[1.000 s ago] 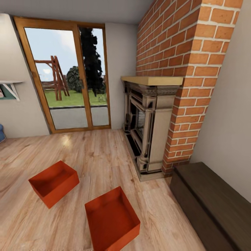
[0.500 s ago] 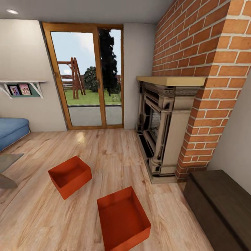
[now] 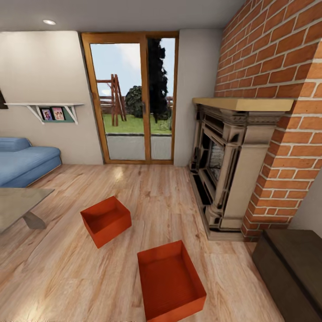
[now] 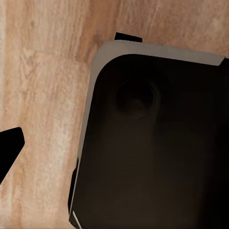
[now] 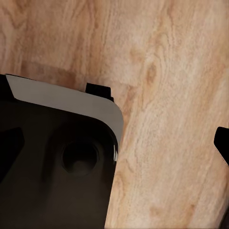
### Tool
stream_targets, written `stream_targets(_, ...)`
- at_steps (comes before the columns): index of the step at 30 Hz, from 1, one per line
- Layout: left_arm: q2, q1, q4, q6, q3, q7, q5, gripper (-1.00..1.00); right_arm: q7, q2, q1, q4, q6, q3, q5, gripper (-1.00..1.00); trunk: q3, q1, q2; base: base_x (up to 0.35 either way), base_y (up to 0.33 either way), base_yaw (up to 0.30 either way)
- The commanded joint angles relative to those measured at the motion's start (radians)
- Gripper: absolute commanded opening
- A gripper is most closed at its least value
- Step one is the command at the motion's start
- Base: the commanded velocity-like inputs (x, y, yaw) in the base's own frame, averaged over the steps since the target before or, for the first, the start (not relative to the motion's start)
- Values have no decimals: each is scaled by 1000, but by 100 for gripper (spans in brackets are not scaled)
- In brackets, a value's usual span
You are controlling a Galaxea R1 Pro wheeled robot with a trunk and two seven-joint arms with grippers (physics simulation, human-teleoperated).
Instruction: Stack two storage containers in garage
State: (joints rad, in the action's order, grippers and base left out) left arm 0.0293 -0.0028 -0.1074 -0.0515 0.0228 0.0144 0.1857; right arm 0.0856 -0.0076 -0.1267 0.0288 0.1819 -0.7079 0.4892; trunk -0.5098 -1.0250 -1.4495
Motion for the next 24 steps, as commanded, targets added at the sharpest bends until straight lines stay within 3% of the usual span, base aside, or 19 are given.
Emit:
stream_targets(1,0,0,0,-2,2,1,4,100,0,1,-1,2,5,-8,8,100,-1,0,0,0,-53,57)
stream_targets(19,1,0,0,-3,4,1,5,100,0,0,-1,2,4,-8,8,100,-1,0,0,81,-213,6)
stream_targets(24,1,0,-1,-4,82,0,3,100,0,0,-1,2,4,-8,7,100,-1,0,0,38,-24,167)
